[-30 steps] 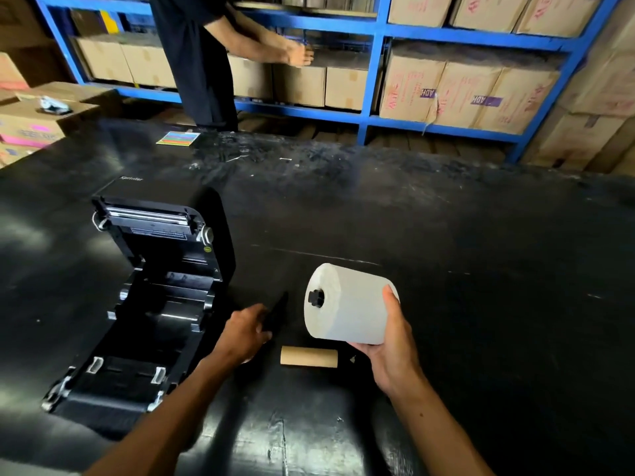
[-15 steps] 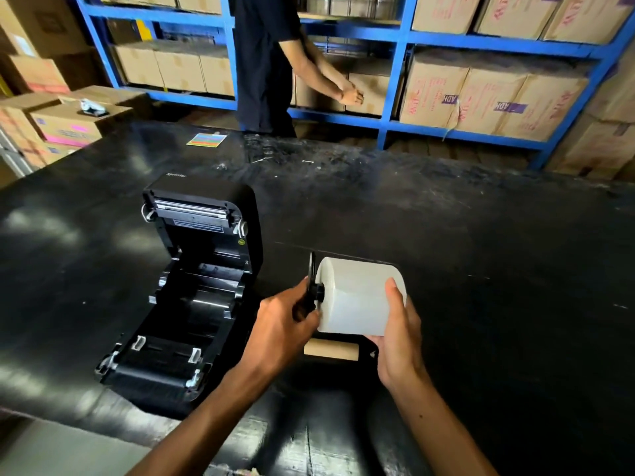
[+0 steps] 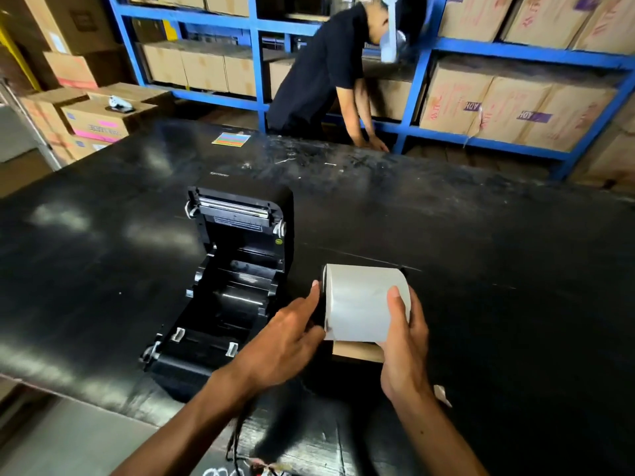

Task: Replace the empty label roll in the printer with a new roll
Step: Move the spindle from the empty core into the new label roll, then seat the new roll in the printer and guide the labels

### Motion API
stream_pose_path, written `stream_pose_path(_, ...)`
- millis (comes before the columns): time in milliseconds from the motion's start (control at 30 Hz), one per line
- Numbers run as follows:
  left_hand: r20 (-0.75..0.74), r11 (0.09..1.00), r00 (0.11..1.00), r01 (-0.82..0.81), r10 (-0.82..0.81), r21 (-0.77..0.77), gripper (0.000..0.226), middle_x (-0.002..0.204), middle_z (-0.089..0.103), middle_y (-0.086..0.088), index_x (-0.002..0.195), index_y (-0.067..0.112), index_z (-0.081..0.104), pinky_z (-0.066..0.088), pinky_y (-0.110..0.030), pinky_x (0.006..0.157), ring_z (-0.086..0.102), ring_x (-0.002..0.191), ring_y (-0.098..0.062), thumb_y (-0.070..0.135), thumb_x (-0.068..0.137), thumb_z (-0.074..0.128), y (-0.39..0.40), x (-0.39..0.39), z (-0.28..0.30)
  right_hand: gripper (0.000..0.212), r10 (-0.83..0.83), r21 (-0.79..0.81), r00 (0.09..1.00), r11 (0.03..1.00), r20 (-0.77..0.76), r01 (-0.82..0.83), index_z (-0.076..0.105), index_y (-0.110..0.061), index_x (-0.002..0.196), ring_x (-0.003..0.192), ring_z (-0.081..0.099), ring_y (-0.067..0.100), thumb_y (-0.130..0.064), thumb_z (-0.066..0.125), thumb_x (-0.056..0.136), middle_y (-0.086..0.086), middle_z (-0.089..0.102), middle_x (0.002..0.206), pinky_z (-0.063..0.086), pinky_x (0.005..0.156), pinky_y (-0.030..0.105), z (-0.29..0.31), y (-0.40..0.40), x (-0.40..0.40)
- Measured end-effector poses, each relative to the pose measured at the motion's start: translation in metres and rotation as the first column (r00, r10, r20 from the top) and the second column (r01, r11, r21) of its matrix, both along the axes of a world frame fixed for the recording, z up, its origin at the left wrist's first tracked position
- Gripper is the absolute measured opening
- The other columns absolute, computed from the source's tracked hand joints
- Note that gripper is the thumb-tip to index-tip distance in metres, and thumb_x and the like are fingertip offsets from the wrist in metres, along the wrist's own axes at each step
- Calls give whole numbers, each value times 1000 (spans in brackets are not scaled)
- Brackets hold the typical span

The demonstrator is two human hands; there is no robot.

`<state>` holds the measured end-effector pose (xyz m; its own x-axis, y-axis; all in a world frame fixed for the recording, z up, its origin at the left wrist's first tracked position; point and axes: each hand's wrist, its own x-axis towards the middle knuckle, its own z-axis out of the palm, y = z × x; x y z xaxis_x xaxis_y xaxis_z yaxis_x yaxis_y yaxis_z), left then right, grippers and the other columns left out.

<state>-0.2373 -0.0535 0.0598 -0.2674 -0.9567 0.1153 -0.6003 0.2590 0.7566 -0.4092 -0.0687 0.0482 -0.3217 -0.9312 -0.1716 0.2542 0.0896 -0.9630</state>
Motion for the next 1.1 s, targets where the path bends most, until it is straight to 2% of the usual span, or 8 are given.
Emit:
stream_pose_path(100,-96,999,994,-48,46,-18,53,103,67,-10,146,21,33,51,-40,87,57,85,-10,31,94,39,-5,20,1,45,-33,-28,999,999,-43,32,46,-33,132,93,67,9,-39,56,88,-6,64,116,57,72,27,3,7,23)
stream_pose_path(333,-430,982,883,-172,188,76,31,87,67,1,116,23,65,53,-18,59,61,68,0,10,88,61,0,74,1,34,-72,54,991,996,112,66,55,-30,123,86,71,14,-39,53,90,0,70,110,57,68,31,10,27,81)
stream_pose_path(467,-452,983,876,-183,171,18,31,102,71,3,118,11,67,49,-12,80,65,90,5,9,87,63,8,99,0,30,-119,78,981,991,156,108,59,-22,116,85,68,16,-37,52,92,-1,68,101,55,67,34,11,34,109)
stream_pose_path(600,-426,979,882,-200,200,45,27,99,70,-7,112,16,70,54,-20,79,68,88,-12,12,87,64,13,119,-2,32,-140,72,981,989,132,131,57,-26,120,96,67,20,-39,51,91,4,69,111,57,72,35,6,43,133)
stream_pose_path(700,-436,977,875,-205,213,64,25,100,74,-1,109,15,72,51,-12,80,68,89,-3,9,85,65,15,131,-3,31,-149,37,984,989,100,146,56,-30,121,101,66,20,-38,51,92,3,67,116,56,86,42,3,47,147)
stream_pose_path(833,-540,949,783,-219,310,228,22,104,76,-2,107,13,73,55,-27,89,71,94,-10,12,90,58,14,143,-5,37,-129,-47,991,990,24,130,53,-30,128,98,67,11,-34,53,91,-2,66,119,57,74,24,2,44,166)
stream_pose_path(933,-638,901,660,-146,397,409,31,100,77,-7,97,7,75,58,-27,83,72,95,-15,29,94,53,11,149,2,36,-97,-105,994,990,-42,92,55,-27,127,100,67,14,-29,55,91,1,67,118,59,80,29,1,34,180)
stream_pose_path(1100,-601,875,680,-129,421,467,29,75,78,1,89,12,77,53,-15,58,72,68,-7,38,82,68,1,171,12,45,-38,-153,984,988,-172,12,55,-32,125,106,65,18,-39,65,81,4,63,123,56,90,44,-6,11,208)
